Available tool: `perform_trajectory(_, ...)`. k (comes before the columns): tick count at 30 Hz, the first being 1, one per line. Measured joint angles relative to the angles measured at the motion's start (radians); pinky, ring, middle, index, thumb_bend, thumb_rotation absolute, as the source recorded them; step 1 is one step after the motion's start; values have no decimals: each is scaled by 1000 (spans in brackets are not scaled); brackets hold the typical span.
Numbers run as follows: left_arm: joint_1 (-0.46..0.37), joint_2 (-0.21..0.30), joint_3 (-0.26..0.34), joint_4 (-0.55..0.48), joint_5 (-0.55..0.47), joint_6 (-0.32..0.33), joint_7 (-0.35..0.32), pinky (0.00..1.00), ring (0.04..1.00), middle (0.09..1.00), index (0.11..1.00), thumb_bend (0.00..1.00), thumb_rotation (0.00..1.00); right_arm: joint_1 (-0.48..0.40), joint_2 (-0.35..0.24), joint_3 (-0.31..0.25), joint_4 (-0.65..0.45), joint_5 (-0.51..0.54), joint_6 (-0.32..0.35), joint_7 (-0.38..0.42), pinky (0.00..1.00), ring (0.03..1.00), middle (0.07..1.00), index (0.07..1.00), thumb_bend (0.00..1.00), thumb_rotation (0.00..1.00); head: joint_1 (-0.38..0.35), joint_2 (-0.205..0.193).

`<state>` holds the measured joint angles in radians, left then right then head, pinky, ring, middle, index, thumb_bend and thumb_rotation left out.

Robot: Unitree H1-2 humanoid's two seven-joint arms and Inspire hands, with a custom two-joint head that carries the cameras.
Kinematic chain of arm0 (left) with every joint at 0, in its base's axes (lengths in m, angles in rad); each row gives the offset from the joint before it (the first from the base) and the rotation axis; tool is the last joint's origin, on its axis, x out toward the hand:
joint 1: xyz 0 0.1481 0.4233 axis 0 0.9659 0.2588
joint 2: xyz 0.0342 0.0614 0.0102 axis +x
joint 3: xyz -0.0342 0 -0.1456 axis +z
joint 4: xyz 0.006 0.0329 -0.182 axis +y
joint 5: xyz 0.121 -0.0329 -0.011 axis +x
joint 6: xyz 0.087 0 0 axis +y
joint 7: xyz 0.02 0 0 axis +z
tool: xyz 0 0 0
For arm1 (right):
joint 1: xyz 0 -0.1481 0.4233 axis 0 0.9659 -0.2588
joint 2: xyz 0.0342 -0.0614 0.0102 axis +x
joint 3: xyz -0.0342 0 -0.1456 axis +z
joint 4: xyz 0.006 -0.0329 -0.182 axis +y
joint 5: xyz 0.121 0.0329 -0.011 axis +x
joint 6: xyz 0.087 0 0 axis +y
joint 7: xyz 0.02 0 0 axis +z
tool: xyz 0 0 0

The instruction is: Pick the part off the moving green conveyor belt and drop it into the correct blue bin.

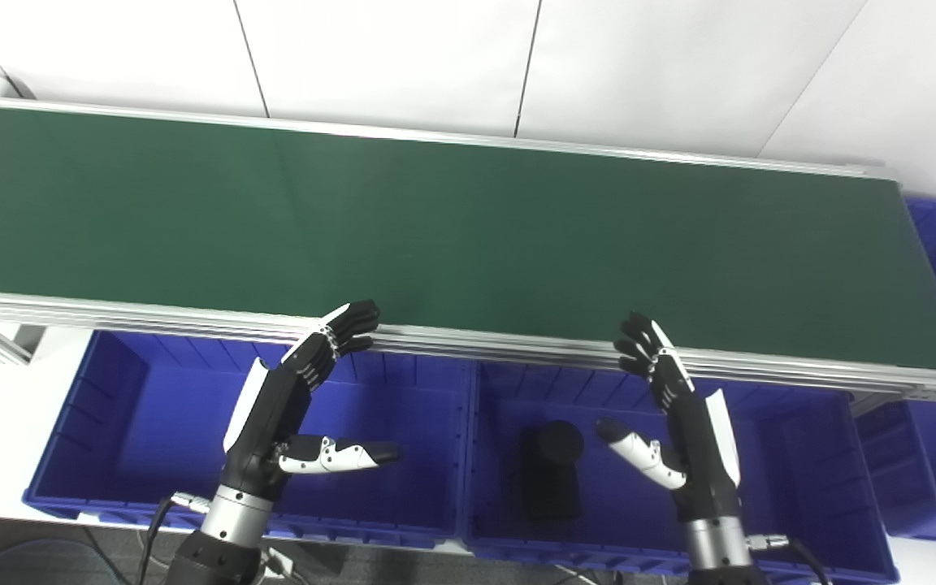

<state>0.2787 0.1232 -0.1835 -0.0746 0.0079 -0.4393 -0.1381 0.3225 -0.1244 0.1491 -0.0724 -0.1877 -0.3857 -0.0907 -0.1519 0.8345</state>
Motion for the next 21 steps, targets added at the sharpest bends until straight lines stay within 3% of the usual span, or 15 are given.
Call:
perform_trajectory(16,2,0,30,20,-43,0,-28,821,860,864,855,846,260,4,11,19,19,-8,-20,3,811,855,896,955,951,683,0,-12)
perform_trajectory(21,3,0,43,20,-43,0,-35,820,858,863,853,857,267,7,5,40,19,-33,-20,0,812,857,900,955,958,634,-5,-9)
